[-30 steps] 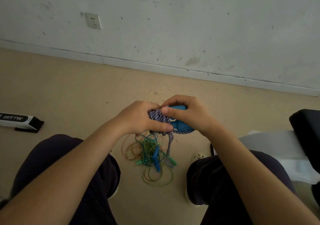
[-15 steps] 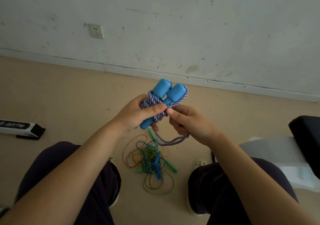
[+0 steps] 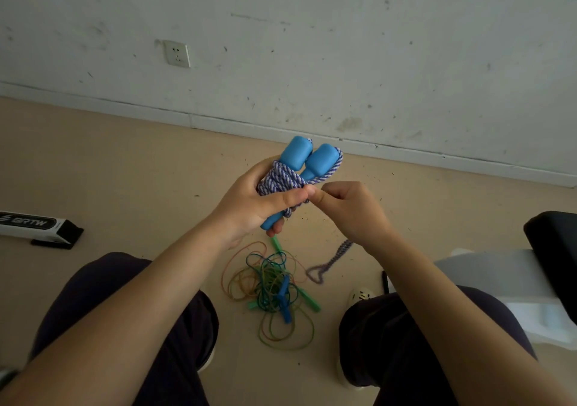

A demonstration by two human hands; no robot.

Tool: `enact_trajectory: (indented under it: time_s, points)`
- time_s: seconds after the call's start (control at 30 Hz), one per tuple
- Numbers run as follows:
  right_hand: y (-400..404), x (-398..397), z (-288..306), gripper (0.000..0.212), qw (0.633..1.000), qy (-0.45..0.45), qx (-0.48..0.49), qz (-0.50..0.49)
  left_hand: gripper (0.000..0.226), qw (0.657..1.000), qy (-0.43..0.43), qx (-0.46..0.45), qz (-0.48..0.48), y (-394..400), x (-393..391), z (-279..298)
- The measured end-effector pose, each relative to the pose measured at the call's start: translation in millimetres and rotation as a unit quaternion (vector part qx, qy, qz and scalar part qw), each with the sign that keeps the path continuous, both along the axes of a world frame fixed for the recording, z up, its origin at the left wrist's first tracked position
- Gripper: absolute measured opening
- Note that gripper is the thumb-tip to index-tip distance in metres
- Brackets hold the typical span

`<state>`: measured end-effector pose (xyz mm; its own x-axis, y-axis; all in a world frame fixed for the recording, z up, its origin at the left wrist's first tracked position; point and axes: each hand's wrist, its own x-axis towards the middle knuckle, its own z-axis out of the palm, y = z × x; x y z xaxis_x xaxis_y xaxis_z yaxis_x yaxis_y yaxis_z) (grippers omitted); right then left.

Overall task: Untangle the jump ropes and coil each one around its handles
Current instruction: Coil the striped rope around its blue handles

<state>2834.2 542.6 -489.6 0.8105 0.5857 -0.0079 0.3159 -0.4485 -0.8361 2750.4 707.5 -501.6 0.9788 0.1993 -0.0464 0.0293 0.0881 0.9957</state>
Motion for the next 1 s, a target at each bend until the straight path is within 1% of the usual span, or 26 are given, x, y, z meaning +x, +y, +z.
enact_trajectory:
  time_s: [0.13,0.23,0.33,0.43,0.5,0.6,0.67,0.77,0.9,1.0]
  points:
    - [-2.1,-0.9,-0.5,0.057,1.0,-0.013,0.009,-0.014,0.058,1.0,-0.012,0.013,0.006,-2.8,0.5,0.7]
    - [-2.7,-1.1,-6.0,0.052,1.0,-0.01,0.024,-0.004,0.043,0.999,-0.001,0.036,0.031,0.6,2.0,-0.1]
    - [-7.9,2.7,-6.5,0.038,0.998,0.034,0.049,0.016,0.03,0.996,0.037,0.055,0.053,9.5,4.1,-1.5]
    - [-13.7,4.8,-3.9,0.024,0.996,0.045,0.066,0.041,0.031,0.991,0.087,0.098,0.025,13.1,3.9,-3.3]
    - [-16.4,4.8,-1.8,0.019,0.997,0.019,0.059,0.055,0.034,0.983,0.121,0.137,0.003,13.9,2.3,-5.1]
    - [-17.9,5.6,0.9,0.024,0.996,-0.043,0.042,0.07,0.04,0.962,0.175,0.193,-0.077,13.0,-0.4,-8.2]
    - [-16.1,4.1,0.4,0.026,0.991,-0.082,0.032,0.103,0.043,0.949,0.193,0.2,-0.146,9.6,-1.5,-9.3]
    - [-12.8,2.8,-6.9,0.02,0.983,-0.132,0.019,0.127,0.042,0.936,0.198,0.197,-0.213,4.8,-2.0,-7.5]
    - [-10.3,4.3,-15.8,0.018,0.977,-0.182,-0.023,0.113,0.044,0.927,0.196,0.208,-0.244,-1.0,-2.9,-6.1]
    - [-7.4,5.0,-16.1,0.02,0.973,-0.205,-0.011,0.102,0.042,0.929,0.191,0.217,-0.23,-4.6,-4.1,-1.3]
